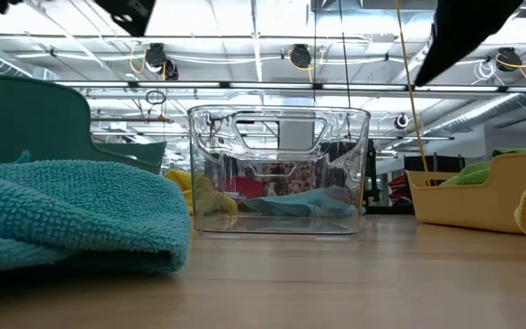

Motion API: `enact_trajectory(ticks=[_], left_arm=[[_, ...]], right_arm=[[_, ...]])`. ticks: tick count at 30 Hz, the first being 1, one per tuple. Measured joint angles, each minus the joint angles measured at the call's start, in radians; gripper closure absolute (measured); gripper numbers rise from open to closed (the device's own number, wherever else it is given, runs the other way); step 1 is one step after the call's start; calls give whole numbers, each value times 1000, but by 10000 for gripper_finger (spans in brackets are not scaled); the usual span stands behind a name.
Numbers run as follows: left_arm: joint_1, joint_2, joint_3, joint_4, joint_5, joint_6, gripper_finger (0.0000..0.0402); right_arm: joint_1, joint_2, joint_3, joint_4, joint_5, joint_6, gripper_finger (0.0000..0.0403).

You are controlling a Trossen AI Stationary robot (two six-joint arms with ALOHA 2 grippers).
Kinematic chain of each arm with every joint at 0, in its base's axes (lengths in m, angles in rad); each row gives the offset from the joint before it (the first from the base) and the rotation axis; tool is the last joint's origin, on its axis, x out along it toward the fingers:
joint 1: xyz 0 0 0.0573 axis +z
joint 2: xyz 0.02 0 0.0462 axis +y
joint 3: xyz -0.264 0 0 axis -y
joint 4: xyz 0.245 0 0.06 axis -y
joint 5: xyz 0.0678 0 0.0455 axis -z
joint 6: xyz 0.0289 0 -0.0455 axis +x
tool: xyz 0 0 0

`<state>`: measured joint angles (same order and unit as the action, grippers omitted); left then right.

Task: Sort microfiber towel by color & place in baskets
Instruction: Put the bottom blue microfiber towel into the transparent bin

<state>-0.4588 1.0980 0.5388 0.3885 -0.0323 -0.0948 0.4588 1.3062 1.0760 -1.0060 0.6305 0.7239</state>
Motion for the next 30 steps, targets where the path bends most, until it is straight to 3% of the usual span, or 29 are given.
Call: enact_trajectory(ticks=[5,13,19,25,30], left_arm=[[-106,94,26,-42,-99,-80,213],[-133,382,257,-298,-96,-109,164],[-130,529,399,-517,-90,-163,132],[-130,616,430,-540,-4,-222,125],[-131,656,430,-564,5,-266,125]], right_arm=[[46,1,0,52,70,-42,337],[57,1,0,61,139,-118,337],[57,1,0,63,154,-126,337],[57,2,0,69,152,-118,337],[65,2,-23,139,151,-156,337]])
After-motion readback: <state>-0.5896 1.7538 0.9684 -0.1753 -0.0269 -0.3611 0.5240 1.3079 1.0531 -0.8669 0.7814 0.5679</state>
